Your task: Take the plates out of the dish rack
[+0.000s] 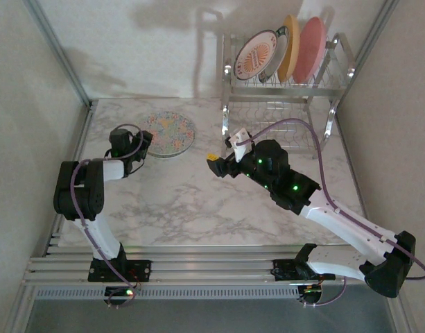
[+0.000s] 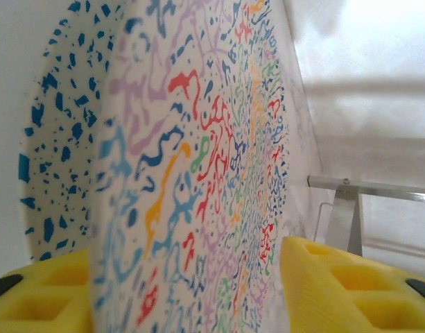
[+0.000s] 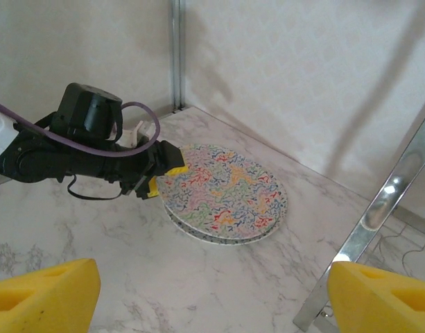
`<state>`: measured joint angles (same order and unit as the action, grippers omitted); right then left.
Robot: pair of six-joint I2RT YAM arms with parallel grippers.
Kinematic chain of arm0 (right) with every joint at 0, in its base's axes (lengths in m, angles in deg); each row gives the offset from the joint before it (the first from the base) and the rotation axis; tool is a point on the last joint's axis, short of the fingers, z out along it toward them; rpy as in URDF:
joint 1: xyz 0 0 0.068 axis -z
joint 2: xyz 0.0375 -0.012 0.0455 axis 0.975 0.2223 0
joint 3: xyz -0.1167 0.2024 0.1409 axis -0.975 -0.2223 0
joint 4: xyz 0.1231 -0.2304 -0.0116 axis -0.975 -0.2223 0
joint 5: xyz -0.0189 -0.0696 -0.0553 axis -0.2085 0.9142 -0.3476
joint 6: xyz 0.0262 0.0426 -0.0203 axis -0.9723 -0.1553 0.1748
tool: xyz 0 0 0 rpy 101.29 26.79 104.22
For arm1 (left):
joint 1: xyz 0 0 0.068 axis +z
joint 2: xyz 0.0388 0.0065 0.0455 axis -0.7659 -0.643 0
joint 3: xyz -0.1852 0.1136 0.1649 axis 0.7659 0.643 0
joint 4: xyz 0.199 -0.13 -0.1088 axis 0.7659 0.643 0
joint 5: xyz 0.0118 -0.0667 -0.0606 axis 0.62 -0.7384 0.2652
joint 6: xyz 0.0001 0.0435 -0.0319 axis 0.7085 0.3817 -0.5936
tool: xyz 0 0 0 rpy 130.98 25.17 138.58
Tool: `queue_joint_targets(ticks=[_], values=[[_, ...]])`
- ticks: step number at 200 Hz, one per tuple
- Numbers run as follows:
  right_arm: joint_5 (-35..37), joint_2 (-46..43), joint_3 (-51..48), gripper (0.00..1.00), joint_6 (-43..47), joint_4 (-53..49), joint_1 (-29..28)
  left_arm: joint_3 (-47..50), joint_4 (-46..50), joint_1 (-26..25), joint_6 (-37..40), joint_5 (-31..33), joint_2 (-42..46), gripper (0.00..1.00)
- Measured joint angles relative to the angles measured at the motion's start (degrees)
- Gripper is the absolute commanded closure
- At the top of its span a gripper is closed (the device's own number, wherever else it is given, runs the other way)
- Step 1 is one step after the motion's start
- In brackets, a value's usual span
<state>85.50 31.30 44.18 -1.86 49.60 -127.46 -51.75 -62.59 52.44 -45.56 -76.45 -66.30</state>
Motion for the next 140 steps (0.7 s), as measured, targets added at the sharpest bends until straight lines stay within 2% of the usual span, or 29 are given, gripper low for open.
queue_joint_targets(ticks=[31, 85, 140], values=[[0.20, 0.00, 0.13, 0.14, -0.07, -0.04, 0.00, -3.34, 6.45, 0.00, 2.01, 0.09, 0.00, 0.36], [0.24, 0.00, 0.39, 0.14, -0.50, -0.42, 0.00, -9.70, 19.67, 0.00, 6.14, 1.42, 0.00, 0.32], [0.44, 0.00, 0.76, 0.14, -0.90, -0.57, 0.00, -12.92, 26.91, 0.00, 8.83, 2.71, -1.33, 0.30]])
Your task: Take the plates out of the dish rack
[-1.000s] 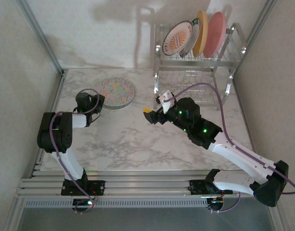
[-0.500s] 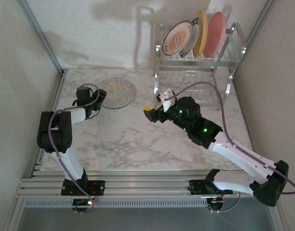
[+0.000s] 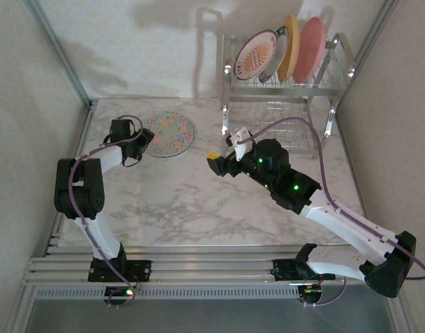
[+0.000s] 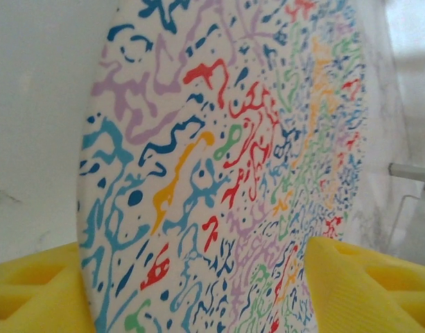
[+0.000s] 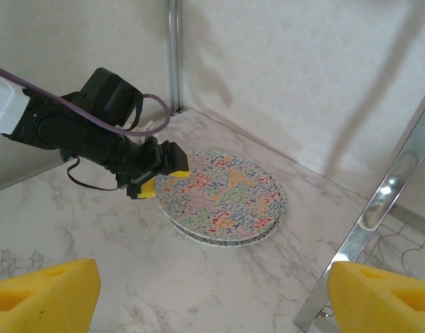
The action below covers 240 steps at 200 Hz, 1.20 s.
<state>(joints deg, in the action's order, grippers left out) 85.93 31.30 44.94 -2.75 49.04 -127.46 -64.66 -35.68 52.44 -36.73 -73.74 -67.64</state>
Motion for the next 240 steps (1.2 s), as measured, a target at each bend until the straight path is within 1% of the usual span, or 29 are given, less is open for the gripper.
queue_joint_targets(ticks=[17, 25, 69, 98, 120, 151, 167, 185, 195, 214, 227, 240], values=[[0.42, 0.00, 0.39, 0.14, 0.00, 0.00, 0.00, -1.05, 1.81, 0.00, 0.52, 0.46, -0.92, 0.27], [0.79, 0.00, 0.48, 0.14, -0.02, -0.02, 0.00, -1.60, 2.62, -0.02, 1.01, 0.63, -1.38, 0.23], [3.06, 0.02, 1.70, 0.14, 0.00, -1.81, 0.00, -3.13, 5.60, -0.15, 2.16, 1.53, -2.25, 0.19], [6.47, 0.24, 5.11, 0.14, 0.13, -4.24, 0.00, -4.61, 7.85, -0.52, 3.17, 2.29, -2.25, 0.12], [12.02, 1.92, 11.39, 0.14, 0.92, -7.50, 0.00, -5.68, 8.68, -1.05, 4.07, 2.75, -2.19, 0.07], [24.50, 5.84, 22.95, 0.17, 1.99, -13.25, 1.29, -5.66, 10.36, -2.10, 4.17, 4.90, -0.63, 0.05], [29.24, 7.28, 28.11, 0.19, 1.66, -16.13, 5.46, -5.64, 11.28, -3.50, 3.48, 7.32, 2.34, 0.05], [32.20, 8.79, 33.90, 0.21, 0.15, -19.50, 13.27, -5.64, 11.65, -6.58, 2.01, 11.85, 7.58, 0.05], [33.03, 9.90, 37.00, 0.22, -0.76, -20.61, 17.62, -5.92, 11.58, -9.35, 1.29, 14.40, 11.19, 0.05], [33.11, 12.76, 42.95, 0.23, -2.58, -22.51, 24.63, -7.10, 9.68, -14.75, -0.07, 17.84, 16.50, 0.05], [32.13, 15.56, 47.43, 0.24, -3.91, -23.85, 28.72, -7.19, 6.93, -17.84, -0.83, 18.58, 19.21, 0.05], [30.25, 19.21, 52.50, 0.24, -5.18, -24.74, 32.39, -7.21, 4.72, -19.80, -1.20, 18.75, 21.03, 0.05]])
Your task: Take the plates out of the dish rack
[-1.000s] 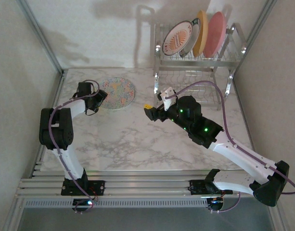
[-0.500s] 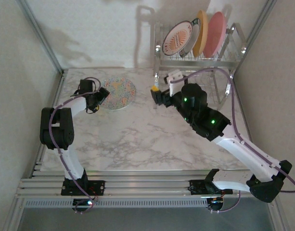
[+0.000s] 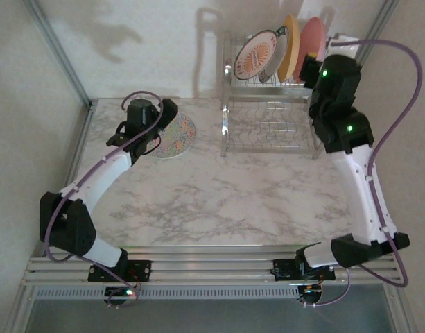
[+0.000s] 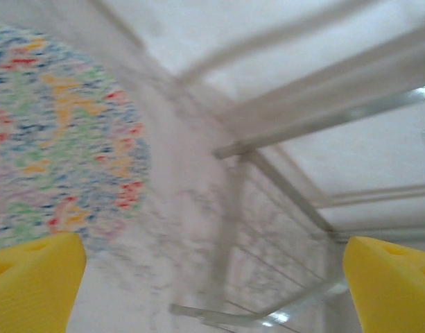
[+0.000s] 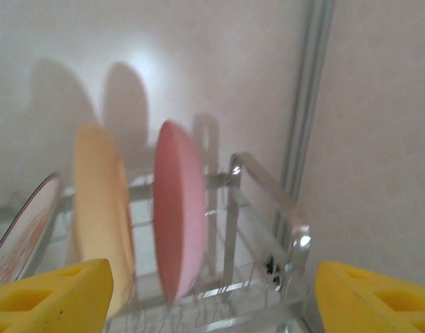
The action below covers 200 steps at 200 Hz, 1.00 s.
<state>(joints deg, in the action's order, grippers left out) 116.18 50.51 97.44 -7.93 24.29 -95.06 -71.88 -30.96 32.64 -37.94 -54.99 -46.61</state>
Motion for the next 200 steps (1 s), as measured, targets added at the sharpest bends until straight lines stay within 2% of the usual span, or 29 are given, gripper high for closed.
queue_joint_targets(ticks=[40, 89, 143, 200], values=[[-8.96, 11.89, 12.81, 0.24, -1.68, -1.86, 7.32, -0.04, -4.66, -3.02, 2.01, -2.54, 2.51, 0.07], [-15.98, 19.93, 17.49, 0.29, -1.44, -1.88, 9.27, -0.02, -9.66, -5.88, 6.73, -10.29, 8.72, 0.08], [-13.97, 24.04, 22.10, 0.48, 0.24, -2.19, 9.27, 0.55, -10.73, -5.99, 8.46, -12.81, 13.25, 0.09], [-10.54, 27.61, 25.31, 0.54, 1.97, -3.02, 9.27, 0.55, -10.29, -5.99, 8.85, -13.16, 13.25, 0.09]])
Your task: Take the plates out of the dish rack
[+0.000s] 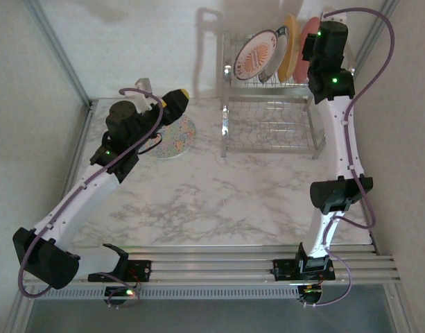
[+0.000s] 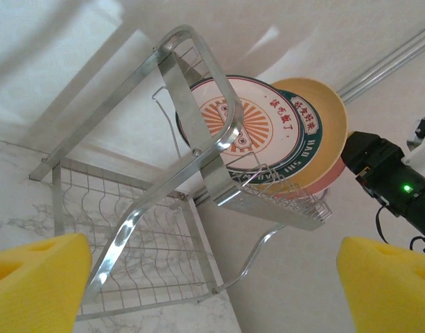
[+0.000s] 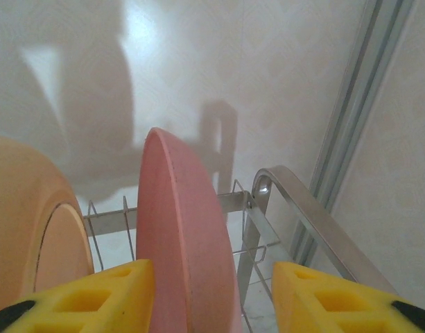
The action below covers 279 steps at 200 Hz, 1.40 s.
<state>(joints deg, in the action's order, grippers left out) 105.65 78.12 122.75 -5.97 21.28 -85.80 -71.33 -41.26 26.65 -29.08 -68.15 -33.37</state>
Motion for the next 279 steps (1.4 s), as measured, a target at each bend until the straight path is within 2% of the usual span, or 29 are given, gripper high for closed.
queue_joint_targets(ticks=[26, 63, 108, 176, 279], values=[[1.42, 2.12, 2.14, 0.63, 0.70, -0.96, 0.00, 0.00, 0.46, 0.00, 0.02, -0.46, 0.00, 0.09], [3.93, 3.10, 2.75, 0.70, 2.08, -2.14, -0.02, 0.00, 0.63, 0.00, 0.00, -0.61, 0.00, 0.10], [5.40, 3.23, 3.04, 0.87, 3.69, -2.12, -0.44, 0.00, 0.63, 0.00, 0.00, -0.61, 0.00, 0.11], [9.11, 4.13, 3.85, 1.00, 5.64, -1.68, -1.44, 0.00, 0.63, 0.00, 0.00, -0.59, 0.00, 0.11], [21.33, 6.27, 4.70, 1.00, 17.88, 4.55, -6.36, 0.00, 0.61, 0.00, -0.02, -0.61, 0.00, 0.11]])
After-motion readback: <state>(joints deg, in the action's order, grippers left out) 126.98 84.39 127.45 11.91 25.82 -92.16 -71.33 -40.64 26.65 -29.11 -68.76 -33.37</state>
